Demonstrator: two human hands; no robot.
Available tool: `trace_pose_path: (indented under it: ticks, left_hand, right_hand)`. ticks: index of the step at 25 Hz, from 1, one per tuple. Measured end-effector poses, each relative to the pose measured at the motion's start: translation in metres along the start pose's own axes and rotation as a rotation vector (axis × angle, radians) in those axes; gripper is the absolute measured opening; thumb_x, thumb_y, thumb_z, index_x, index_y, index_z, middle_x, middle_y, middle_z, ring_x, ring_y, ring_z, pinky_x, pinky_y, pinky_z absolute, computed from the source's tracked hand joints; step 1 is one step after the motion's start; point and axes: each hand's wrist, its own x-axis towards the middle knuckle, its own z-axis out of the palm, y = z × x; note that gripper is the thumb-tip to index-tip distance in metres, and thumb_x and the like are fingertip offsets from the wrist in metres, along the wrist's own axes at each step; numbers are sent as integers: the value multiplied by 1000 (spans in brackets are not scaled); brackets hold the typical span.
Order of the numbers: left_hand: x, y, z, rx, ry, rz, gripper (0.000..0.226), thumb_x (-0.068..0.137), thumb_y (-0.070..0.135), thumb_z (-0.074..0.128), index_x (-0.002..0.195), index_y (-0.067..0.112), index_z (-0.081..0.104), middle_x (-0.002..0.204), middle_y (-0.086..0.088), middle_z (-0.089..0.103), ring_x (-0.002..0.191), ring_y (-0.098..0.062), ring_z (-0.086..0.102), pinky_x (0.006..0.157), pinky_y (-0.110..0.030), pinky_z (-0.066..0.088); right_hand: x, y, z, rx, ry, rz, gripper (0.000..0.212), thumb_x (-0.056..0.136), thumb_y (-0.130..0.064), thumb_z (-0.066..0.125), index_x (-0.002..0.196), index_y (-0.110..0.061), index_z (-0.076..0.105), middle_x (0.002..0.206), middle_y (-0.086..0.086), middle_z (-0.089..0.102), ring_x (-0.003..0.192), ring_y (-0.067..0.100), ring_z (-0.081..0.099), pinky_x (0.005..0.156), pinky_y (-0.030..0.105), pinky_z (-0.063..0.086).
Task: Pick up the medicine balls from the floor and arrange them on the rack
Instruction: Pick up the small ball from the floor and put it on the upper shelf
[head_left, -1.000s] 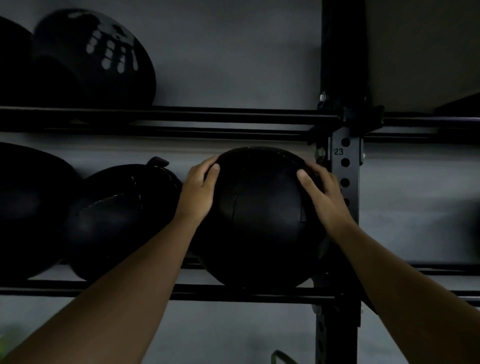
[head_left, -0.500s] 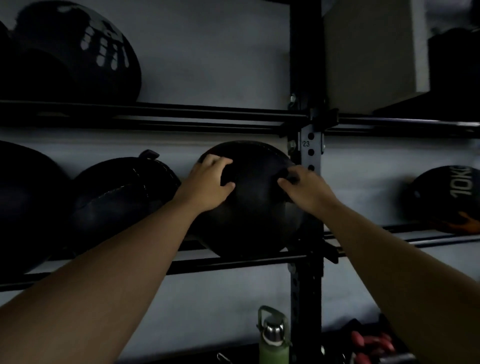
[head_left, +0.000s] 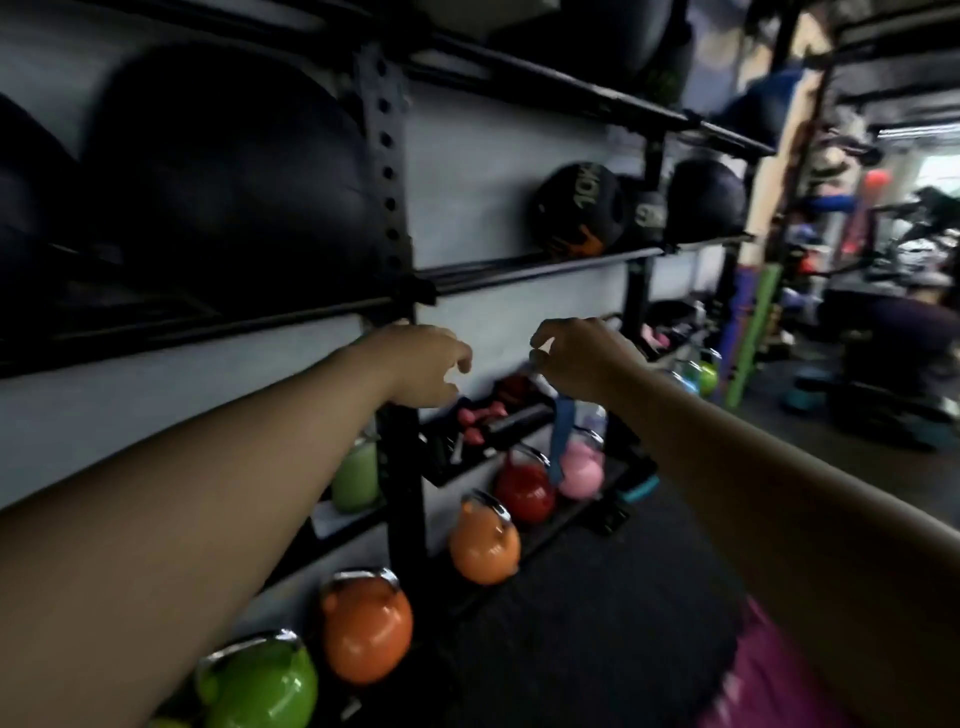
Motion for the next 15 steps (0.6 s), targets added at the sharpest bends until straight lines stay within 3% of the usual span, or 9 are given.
trace_pose_path:
  ticks: [2,5,9,12,15]
  left_hand:
    - [7,56,31,-1,-67,103,39,98,33,61,136,27,66,143,-4,66,132,-31,63,104,-38,47]
    - [7,159,79,-46,-155,220,38,97,33,63,134,28,68,142,-4,68,130,-32,65,100,-37,50]
    - [-18,305,143,-178,-325,349,36,98,36,66,133,26,69,136,-3,70,121,-27,67,105,-42,55]
    - [-67,418,220,-240,-519,447,38,99,36,66,136,26,68,136,-2,69,113,-23,64,100,-39,55]
    - [-126,506,320,-226,-750,488,42,100,36,65,141,24,65,141,-2,66,114,-21,62,94,-34,50]
  right_hand:
    - [-54,52,4,-74,-36,61,29,96,-33,55,117,-25,74,129,17,72,115,41,69,82,38,51]
    - [-154,131,8,-121,-102,227,28,95,-34,54,115,-27,73,126,16,73,114,43,70,78,37,46]
    - [-301,220,22,-109,-203,423,30,97,-35,53,118,-24,72,126,17,73,117,43,69,82,42,51]
    - [-432,275,57,-43,-329,564,32,97,-32,53,122,-25,73,125,18,73,113,43,70,85,41,55]
    - [-557,318,116,27,-491,730,31,96,-30,54,121,-25,73,124,18,72,111,43,69,77,37,50]
